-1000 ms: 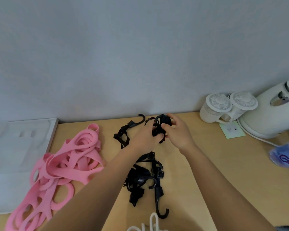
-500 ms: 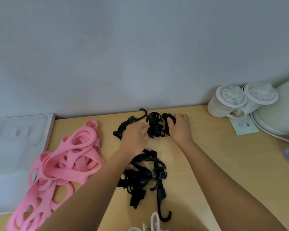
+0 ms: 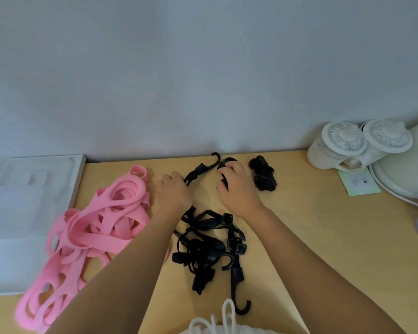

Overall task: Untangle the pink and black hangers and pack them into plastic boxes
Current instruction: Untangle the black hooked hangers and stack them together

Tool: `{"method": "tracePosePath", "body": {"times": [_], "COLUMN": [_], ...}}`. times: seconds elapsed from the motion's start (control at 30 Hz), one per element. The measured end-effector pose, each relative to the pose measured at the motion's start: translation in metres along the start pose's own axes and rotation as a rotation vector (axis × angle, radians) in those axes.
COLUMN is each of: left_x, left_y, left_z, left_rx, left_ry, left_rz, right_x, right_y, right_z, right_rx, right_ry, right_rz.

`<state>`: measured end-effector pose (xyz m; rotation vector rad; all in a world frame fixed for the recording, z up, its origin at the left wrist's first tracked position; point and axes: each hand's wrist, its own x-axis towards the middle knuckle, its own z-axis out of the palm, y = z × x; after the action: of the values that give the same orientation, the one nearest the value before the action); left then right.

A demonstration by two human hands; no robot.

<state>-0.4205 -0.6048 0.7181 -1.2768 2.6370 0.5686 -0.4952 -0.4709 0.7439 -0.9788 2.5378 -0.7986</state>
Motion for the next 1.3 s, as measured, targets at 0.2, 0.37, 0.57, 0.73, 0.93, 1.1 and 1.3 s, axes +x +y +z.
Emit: {"method": "tracePosePath", "body": {"times": [0.2,0.37,0.57,0.73,0.93,1.1,1.3], "left_x": [-0.011,-0.024,-0.041,-0.052,-0.063,-0.065,-0.066], "left_y": [0.007,0.015,0.017,0.018,0.019,0.028,0.023], "left_z": [-0.03,-0.068,-0.108,-0.13,-0.141,-0.139,-0.137], "left_rx": [-0.566,-0.746,-1.007,-1.227,-1.128,-0.862,-0.999], "left_ry": [-0.006,0.012,-0.037,-0.19,-0.32,-0.196,-0.212], "left_rz": [0.176,0.306,0.398,0.365,0.527,0.456,0.302], "right_x": [-0.002,0.004,0.01,0.001,0.0,-0.007,-0.011], "right_y": [-0.021,-0.039,-0.064,-0.086,-0.119,-0.14,-0.13], "right_z": [-0.005,-0.015,-0.038,-0.068,-0.106,-0.127,-0.137], "right_rx": [-0.109,-0.098,0.123,0.153,0.15,0.341,0.427], "right_ry": [-0.09,-0.082,-0.059,0.07,0.045,0.221,0.298], "right_rz": [-0.187,-0.23,-0.26,-0.251,-0.246,-0.235,-0.155]}}
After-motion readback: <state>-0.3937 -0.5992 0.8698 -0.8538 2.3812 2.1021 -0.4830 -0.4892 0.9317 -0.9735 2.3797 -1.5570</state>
